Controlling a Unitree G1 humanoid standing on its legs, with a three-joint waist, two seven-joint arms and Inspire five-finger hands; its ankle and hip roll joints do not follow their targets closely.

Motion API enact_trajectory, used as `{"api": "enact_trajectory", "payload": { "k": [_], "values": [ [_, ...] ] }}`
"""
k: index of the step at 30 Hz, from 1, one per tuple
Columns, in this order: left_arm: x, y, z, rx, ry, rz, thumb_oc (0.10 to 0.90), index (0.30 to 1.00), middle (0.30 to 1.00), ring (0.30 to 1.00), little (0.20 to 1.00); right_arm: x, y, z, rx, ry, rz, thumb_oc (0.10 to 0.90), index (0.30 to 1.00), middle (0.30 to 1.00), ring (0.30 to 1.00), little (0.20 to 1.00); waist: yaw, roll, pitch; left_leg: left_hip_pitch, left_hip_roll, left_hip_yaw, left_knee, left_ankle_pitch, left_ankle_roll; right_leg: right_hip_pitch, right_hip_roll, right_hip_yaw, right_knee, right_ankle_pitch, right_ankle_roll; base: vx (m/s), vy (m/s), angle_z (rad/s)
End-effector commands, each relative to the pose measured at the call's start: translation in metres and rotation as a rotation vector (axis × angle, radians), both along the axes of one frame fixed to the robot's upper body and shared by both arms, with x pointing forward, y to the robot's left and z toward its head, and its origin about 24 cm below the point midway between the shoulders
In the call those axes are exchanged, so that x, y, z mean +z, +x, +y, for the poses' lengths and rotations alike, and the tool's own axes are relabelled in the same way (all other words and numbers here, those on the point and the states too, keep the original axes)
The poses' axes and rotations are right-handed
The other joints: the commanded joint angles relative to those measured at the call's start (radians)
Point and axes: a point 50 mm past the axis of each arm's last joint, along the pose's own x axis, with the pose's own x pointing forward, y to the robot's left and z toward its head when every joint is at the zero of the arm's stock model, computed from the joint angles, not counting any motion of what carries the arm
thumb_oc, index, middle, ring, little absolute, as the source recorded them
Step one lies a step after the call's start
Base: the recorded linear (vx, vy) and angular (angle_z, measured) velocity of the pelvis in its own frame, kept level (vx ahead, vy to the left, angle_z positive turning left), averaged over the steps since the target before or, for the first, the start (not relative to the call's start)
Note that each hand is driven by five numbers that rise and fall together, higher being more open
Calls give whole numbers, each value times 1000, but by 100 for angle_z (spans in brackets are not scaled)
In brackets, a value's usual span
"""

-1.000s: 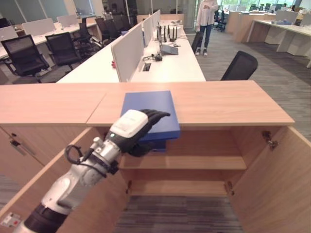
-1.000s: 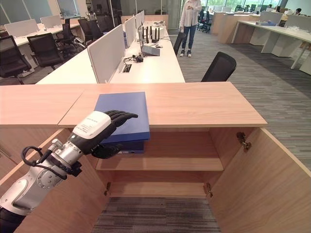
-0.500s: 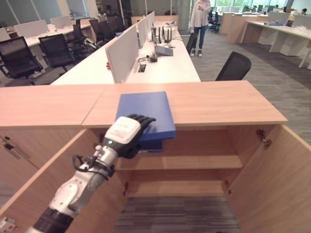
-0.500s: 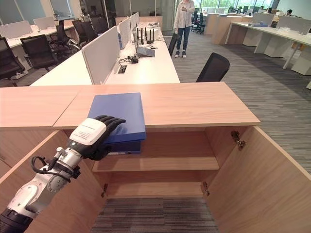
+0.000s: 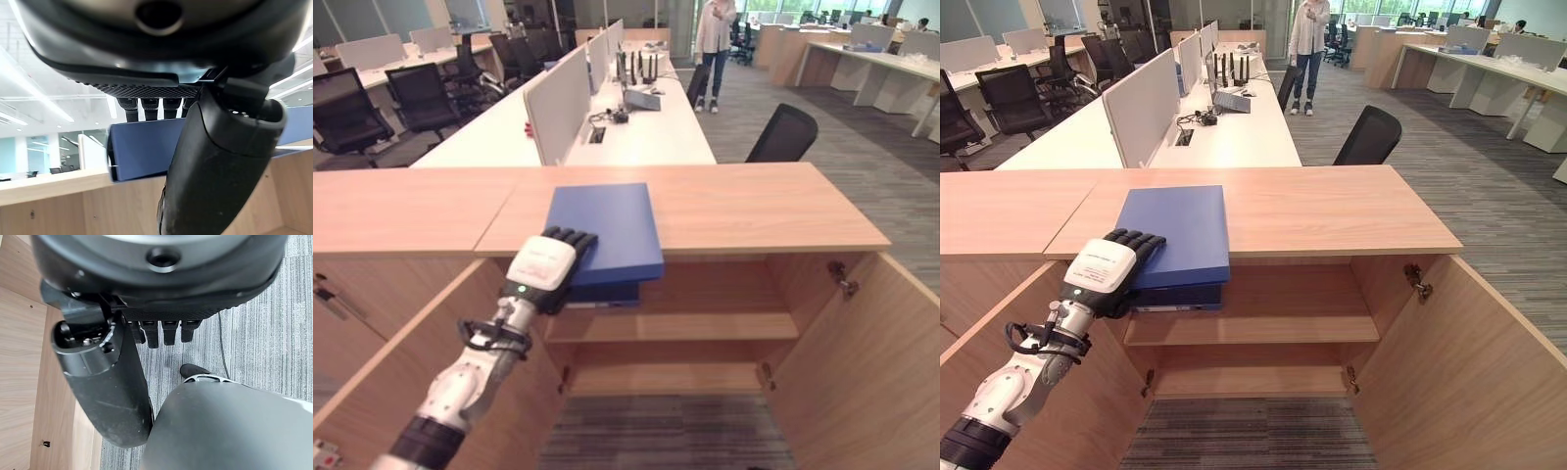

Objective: Put the empty folder in the office cabinet

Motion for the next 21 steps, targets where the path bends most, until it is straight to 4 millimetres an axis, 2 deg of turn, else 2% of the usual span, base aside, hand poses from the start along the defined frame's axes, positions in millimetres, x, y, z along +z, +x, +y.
{"api": "enact_trajectory", "payload": {
  "k": [1,2,3,4,5,13,18,21],
  "values": [
    [78,33,-5,16,36,-380,800,900,900,900,900,1,-1,-10,113,-69,30,800,900,900,900,900,-23,-49,-2,22,-13,-33,-3,-101,-9,42,-19,-12,7,-57,67,6,-8,-7],
    [78,35,-3,28,44,-381,800,900,900,900,900,2,-1,-10,115,-69,30,800,900,900,900,900,-25,-49,-3,22,-14,-32,-3,-101,-9,42,-19,-11,7,-57,67,1,-5,-6],
    [78,37,-2,38,47,-382,687,731,731,731,731,2,0,-10,117,-69,28,800,900,900,900,900,-26,-50,-2,22,-14,-31,-3,-102,-8,42,-18,-10,7,-57,67,-1,-5,-3],
    [77,38,0,49,50,-382,511,467,467,467,467,2,0,-10,119,-70,26,800,900,900,900,900,-28,-51,-2,22,-13,-30,-3,-101,-8,41,-18,-8,7,-57,67,0,0,0],
    [77,39,0,49,50,-382,400,300,300,300,300,2,0,-10,119,-70,25,800,900,900,900,900,-27,-51,-2,22,-13,-30,-3,-101,-8,41,-18,-8,7,-57,67,0,0,0],
    [72,40,5,52,29,-385,400,300,300,300,300,2,-3,-13,124,-79,21,800,900,900,900,900,-35,-56,-4,26,-15,-21,-3,-104,-7,40,-16,-2,7,-56,68,0,0,0],
    [73,38,1,16,15,-383,400,300,300,300,300,2,-6,-14,123,-82,26,800,900,900,900,900,-37,-59,-6,26,-15,-18,-3,-105,-7,39,-15,2,7,-55,69,0,-1,-5],
    [74,35,-8,-41,4,-383,400,300,300,300,300,2,-8,-16,120,-88,29,800,900,900,900,900,-38,-60,-8,27,-15,-17,-3,-106,-6,37,-15,4,7,-53,69,0,0,0]
  ]
}}
